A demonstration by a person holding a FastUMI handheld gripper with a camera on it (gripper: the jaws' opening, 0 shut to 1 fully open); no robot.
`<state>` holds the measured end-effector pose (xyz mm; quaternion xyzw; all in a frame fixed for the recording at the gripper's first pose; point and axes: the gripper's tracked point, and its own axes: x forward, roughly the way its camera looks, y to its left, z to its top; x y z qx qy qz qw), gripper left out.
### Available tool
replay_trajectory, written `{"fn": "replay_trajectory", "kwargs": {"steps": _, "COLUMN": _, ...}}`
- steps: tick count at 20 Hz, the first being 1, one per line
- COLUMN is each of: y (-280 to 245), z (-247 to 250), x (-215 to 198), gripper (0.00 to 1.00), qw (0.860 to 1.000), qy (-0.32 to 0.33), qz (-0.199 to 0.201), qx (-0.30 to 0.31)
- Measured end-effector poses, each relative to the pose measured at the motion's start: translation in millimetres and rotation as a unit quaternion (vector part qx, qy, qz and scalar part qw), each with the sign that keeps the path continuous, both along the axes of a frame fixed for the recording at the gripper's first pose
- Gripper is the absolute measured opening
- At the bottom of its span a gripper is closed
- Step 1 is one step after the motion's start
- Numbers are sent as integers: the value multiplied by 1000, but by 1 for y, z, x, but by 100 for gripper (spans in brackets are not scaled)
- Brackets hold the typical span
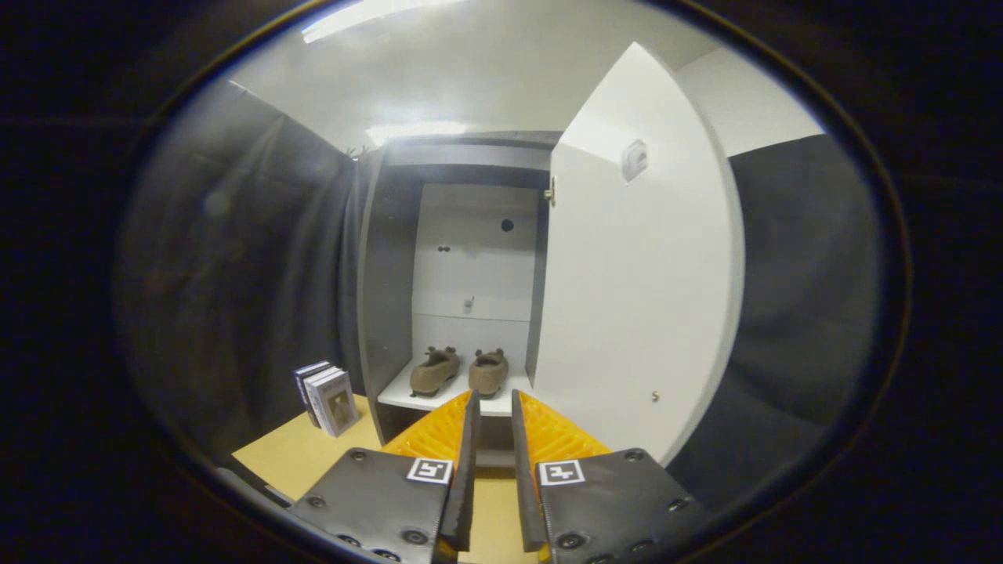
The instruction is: Open the shoe cabinet door, grab the shoes and put them into the shoe cabinet, then close the shoe cabinet door.
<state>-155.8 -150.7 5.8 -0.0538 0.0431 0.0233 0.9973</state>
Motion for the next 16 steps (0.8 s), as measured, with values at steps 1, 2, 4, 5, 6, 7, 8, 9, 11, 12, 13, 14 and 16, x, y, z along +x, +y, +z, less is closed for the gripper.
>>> {"fn": "replay_trajectory", "kwargs": {"steps": 1, "y": -7, "z": 4, "x": -7, "gripper": 26, "qw": 1000, "qy": -5, "qz": -6, "qx": 2}}
{"fn": "replay_trajectory", "kwargs": {"steps": 2, "y": -15, "z": 7, "x": -13, "gripper": 26, "qw": 1000, "qy": -10, "qz": -15, "qx": 3}}
{"fn": "replay_trajectory", "kwargs": {"steps": 4, "y": -34, "z": 11, "x": -24, "gripper": 26, "qw": 999, "qy": -17, "qz": -36, "qx": 9}}
{"fn": "replay_trajectory", "kwargs": {"steps": 5, "y": -44, "z": 15, "x": -26, "gripper": 26, "qw": 998, "qy": -20, "qz": -49, "qx": 14}}
{"fn": "replay_trajectory", "kwargs": {"steps": 6, "y": -55, "z": 17, "x": -28, "gripper": 26, "qw": 998, "qy": -22, "qz": -61, "qx": 19}}
{"fn": "replay_trajectory", "kwargs": {"steps": 7, "y": -66, "z": 18, "x": -32, "gripper": 26, "qw": 997, "qy": -23, "qz": -73, "qx": 24}}
{"fn": "replay_trajectory", "kwargs": {"steps": 8, "y": -76, "z": 20, "x": -35, "gripper": 26, "qw": 996, "qy": -25, "qz": -84, "qx": 28}}
{"fn": "replay_trajectory", "kwargs": {"steps": 9, "y": -86, "z": 21, "x": -37, "gripper": 26, "qw": 995, "qy": -26, "qz": -94, "qx": 32}}
{"fn": "replay_trajectory", "kwargs": {"steps": 11, "y": -108, "z": 26, "x": -42, "gripper": 26, "qw": 992, "qy": -31, "qz": -116, "qx": 39}}
{"fn": "replay_trajectory", "kwargs": {"steps": 12, "y": -118, "z": 27, "x": -41, "gripper": 26, "qw": 991, "qy": -34, "qz": -126, "qx": 40}}
{"fn": "replay_trajectory", "kwargs": {"steps": 13, "y": -128, "z": 27, "x": -42, "gripper": 26, "qw": 989, "qy": -35, "qz": -136, "qx": 41}}
{"fn": "replay_trajectory", "kwargs": {"steps": 14, "y": -137, "z": 23, "x": -43, "gripper": 26, "qw": 988, "qy": -35, "qz": -145, "qx": 42}}
{"fn": "replay_trajectory", "kwargs": {"steps": 16, "y": -156, "z": 17, "x": -41, "gripper": 26, "qw": 985, "qy": -32, "qz": -161, "qx": 44}}
